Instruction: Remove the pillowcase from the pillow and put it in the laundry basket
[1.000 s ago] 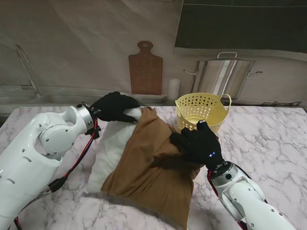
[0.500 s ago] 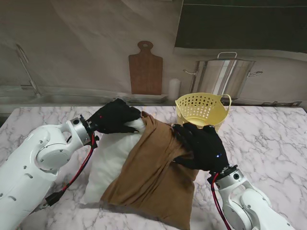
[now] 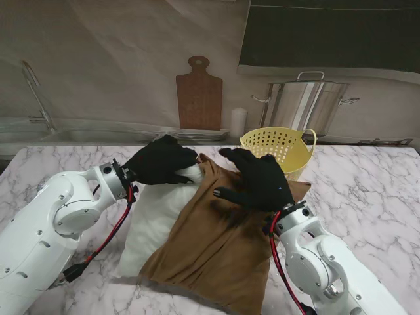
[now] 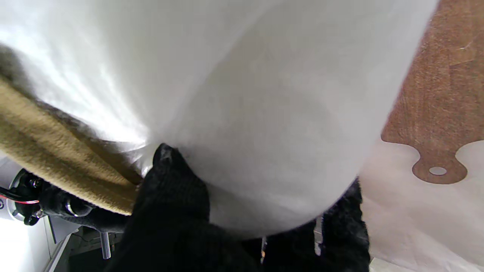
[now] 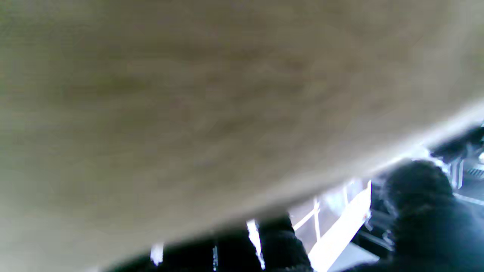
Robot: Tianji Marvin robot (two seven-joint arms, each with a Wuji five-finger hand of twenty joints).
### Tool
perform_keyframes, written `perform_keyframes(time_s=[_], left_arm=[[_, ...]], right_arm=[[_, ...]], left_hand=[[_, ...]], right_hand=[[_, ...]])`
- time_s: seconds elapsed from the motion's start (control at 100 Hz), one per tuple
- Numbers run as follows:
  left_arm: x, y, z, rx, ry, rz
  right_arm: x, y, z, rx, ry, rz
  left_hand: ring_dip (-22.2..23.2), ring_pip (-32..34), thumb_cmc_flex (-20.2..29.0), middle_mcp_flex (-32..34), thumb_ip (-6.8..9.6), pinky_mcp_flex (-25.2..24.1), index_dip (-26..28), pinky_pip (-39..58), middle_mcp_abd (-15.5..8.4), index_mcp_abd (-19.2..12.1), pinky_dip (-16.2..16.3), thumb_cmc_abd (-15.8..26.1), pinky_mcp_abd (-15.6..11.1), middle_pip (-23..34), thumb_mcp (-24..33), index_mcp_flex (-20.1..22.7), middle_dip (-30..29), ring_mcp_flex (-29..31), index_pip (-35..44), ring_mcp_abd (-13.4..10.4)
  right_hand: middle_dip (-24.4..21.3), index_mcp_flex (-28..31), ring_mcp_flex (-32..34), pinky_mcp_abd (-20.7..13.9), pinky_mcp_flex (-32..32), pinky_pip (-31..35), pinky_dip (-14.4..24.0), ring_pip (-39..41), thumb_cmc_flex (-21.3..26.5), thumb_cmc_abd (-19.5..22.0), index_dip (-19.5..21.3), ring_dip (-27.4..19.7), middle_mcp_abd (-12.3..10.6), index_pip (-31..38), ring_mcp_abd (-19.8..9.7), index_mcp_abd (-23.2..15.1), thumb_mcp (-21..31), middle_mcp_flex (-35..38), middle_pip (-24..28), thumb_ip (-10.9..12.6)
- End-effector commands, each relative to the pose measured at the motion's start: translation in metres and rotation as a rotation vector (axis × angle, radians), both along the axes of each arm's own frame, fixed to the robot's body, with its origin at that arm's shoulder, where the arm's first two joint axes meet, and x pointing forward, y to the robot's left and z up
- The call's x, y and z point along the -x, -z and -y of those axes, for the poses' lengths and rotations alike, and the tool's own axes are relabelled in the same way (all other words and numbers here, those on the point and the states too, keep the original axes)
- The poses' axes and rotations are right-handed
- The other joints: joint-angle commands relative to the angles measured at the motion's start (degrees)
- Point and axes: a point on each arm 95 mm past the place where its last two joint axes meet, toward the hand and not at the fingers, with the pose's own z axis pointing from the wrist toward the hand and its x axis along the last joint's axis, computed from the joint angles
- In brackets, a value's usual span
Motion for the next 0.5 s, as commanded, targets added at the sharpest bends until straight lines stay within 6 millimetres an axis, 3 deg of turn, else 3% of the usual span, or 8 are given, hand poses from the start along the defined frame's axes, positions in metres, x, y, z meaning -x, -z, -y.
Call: perform_keyframes(time_s=[0.0,0.05,0.1,0.14,0.18,0.28,0.42,0.49], left_arm=[[0.002,-0.001,0.005,-0.002,0.013,0.004],[0.002,-0.001,0.005,0.001,0.012,0.005],[0.002,-0.003,0.003,-0.001,0.008,0.015],[0.001,-0.004,0.002,-0.002,0.004,0.016],[0.001,-0.004,0.001,-0.003,-0.001,0.017],[-0.002,-0.007,-0.004,-0.011,-0.023,0.024],[-0.008,-0.007,-0.011,-0.016,-0.061,0.027],[-0.012,-0.007,-0.013,-0.019,-0.079,0.023]], right_arm=[[-0.004,-0.001,-0.006,0.024,-0.023,0.026],[-0.006,0.003,-0.012,0.043,-0.041,0.011],[-0.009,0.006,-0.015,0.066,-0.051,0.014],[-0.010,0.009,-0.015,0.086,-0.056,0.017],[-0.011,0.011,-0.015,0.091,-0.060,0.018],[-0.010,0.014,-0.009,0.096,-0.058,0.008],[-0.005,0.014,0.008,0.144,-0.033,0.046],[-0.002,0.013,0.017,0.172,-0.031,0.070]], left_hand=[[-0.53,1.17,8.08,-1.55,1.94,-1.03,3.24,8.93,-1.65,-7.02,-0.78,5.41,-0.46,0.67,4.32,-0.65,0.21,0.80,6.09,-3.20],[-0.50,1.23,8.12,-1.64,1.96,-1.10,3.20,8.95,-1.63,-7.03,-0.77,5.46,-0.44,0.73,4.31,-0.75,0.19,0.71,6.14,-3.18],[-0.47,1.29,8.15,-1.63,1.97,-1.09,3.18,8.99,-1.59,-6.99,-0.76,5.50,-0.43,0.81,4.30,-0.80,0.20,0.66,6.20,-3.18],[-0.45,1.32,8.18,-1.68,1.99,-1.15,3.19,8.97,-1.62,-7.00,-0.77,5.54,-0.42,0.82,4.30,-0.81,0.18,0.63,6.26,-3.17],[-0.42,1.38,8.18,-1.74,1.99,-1.22,3.17,8.95,-1.54,-6.91,-0.78,5.50,-0.49,0.87,4.27,-0.84,0.20,0.60,6.30,-3.13],[-0.37,1.45,8.20,-1.81,2.02,-1.35,3.16,8.92,-1.48,-6.87,-0.77,5.60,-0.40,0.95,4.25,-0.95,0.21,0.48,6.36,-3.03],[-0.31,1.56,8.28,-1.89,2.08,-1.42,3.15,8.92,-1.49,-6.80,-0.73,5.55,-0.35,1.01,4.24,-0.97,0.23,0.40,6.43,-2.97],[-0.30,1.56,8.31,-1.93,2.12,-1.47,3.14,8.91,-1.42,-6.74,-0.71,5.52,-0.34,1.00,4.24,-0.95,0.23,0.29,6.45,-2.86]], right_hand=[[4.21,-0.44,5.08,1.08,1.73,2.33,2.47,5.28,-1.96,-1.97,2.42,4.29,-4.50,1.89,-3.15,-3.62,1.79,5.60,4.94,0.83],[9.26,2.77,9.73,0.25,3.58,4.51,4.00,11.07,3.89,-4.48,4.38,8.40,-6.94,5.19,-5.31,-7.70,1.28,12.46,9.35,0.83],[14.09,14.07,16.95,-1.14,6.92,7.46,5.35,19.06,15.02,-5.97,7.26,12.32,-9.98,14.00,-7.89,-13.37,-2.91,23.56,14.16,1.87],[16.27,19.83,22.16,-1.98,9.41,9.45,5.15,23.86,24.99,-7.33,-1.22,13.57,-11.65,31.07,-9.02,-19.19,-9.50,30.48,16.00,1.51],[17.65,24.62,27.00,-3.71,12.20,11.54,5.45,28.29,30.02,-7.59,-3.21,15.04,-12.58,39.28,-9.56,-22.25,-9.50,36.26,18.58,2.05],[21.09,28.74,33.27,-6.89,16.85,16.69,5.04,39.40,25.21,-10.67,-2.83,16.27,-10.75,43.23,-10.37,-18.39,8.71,43.01,24.93,-3.36],[23.99,30.25,35.03,-8.57,20.64,20.42,3.65,51.55,23.82,-12.40,-1.51,17.77,-11.70,43.94,-13.19,-13.47,14.74,47.48,31.48,-4.76],[24.96,30.69,35.18,-8.80,22.03,21.24,2.98,56.23,23.68,-12.84,-1.53,18.28,-12.71,43.90,-14.94,-12.96,16.00,49.37,33.68,-5.09]])
